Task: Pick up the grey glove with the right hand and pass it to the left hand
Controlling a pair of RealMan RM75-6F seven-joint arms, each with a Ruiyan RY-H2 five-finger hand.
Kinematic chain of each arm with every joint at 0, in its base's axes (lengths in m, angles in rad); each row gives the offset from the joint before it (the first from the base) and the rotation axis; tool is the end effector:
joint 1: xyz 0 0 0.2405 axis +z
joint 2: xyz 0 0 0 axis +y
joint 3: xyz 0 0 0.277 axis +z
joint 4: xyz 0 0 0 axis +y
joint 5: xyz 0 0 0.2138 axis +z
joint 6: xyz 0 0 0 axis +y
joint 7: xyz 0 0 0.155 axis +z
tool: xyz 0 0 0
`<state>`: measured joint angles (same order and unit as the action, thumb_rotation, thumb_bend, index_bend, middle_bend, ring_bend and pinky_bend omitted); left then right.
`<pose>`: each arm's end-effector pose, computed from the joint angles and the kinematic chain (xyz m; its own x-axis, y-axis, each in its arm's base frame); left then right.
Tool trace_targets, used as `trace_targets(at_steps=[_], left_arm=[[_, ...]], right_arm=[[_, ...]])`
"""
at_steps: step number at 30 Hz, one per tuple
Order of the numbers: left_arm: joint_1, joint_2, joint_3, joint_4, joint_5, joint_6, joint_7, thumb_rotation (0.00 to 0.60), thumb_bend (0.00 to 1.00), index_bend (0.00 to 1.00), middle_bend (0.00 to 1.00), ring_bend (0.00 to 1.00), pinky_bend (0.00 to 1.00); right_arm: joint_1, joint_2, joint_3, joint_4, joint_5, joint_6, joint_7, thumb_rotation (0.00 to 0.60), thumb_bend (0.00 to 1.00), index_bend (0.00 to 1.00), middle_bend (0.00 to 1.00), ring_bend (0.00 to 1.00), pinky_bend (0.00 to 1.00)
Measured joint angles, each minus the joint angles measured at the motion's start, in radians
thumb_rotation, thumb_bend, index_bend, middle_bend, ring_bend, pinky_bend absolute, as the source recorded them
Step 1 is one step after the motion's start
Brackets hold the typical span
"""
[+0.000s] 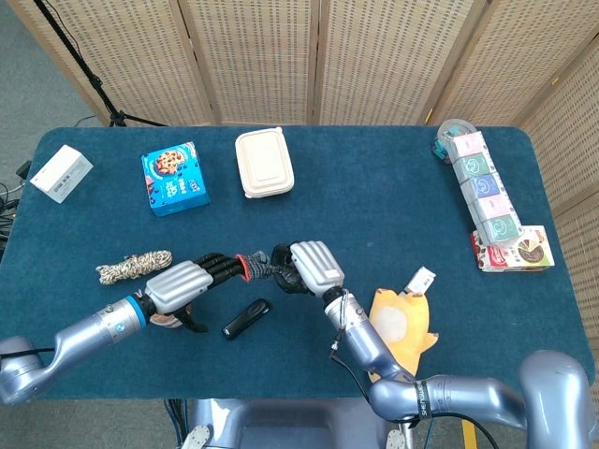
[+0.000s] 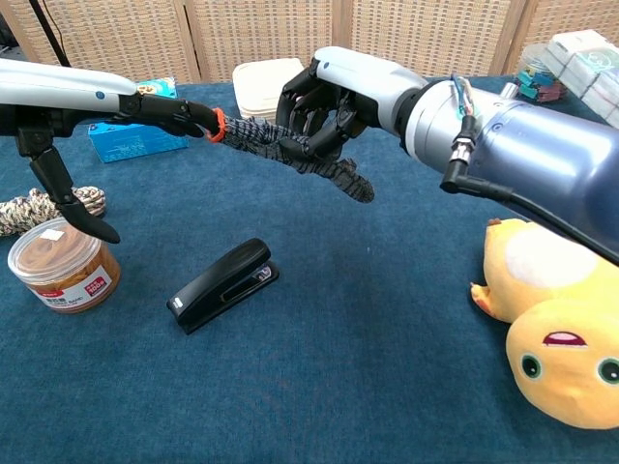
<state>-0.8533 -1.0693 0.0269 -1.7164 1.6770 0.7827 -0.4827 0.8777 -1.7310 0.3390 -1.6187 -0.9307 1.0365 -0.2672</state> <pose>-0.1522 0.3266 0.0638 0.4126 0.5743 0.7070 0.8223 -0.5688 -0.0179 -0.0378 -0.3576 -0.0548 0.0146 -0.3671 0.9300 -0.9341 -0.3367 -0.1183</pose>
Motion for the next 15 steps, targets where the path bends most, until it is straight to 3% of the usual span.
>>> trace_targets(at_steps=[15], left_arm=[[-0.018, -0.004, -0.012, -0.033, -0.056, -0.024, 0.067, 0.600, 0.05, 0.00, 0.00, 0.00, 0.00]], right_arm=[[-0.001, 0.000, 0.002, -0.012, 0.003, 0.005, 0.001, 0.600, 0.59, 0.53, 0.54, 0.47, 0.53]])
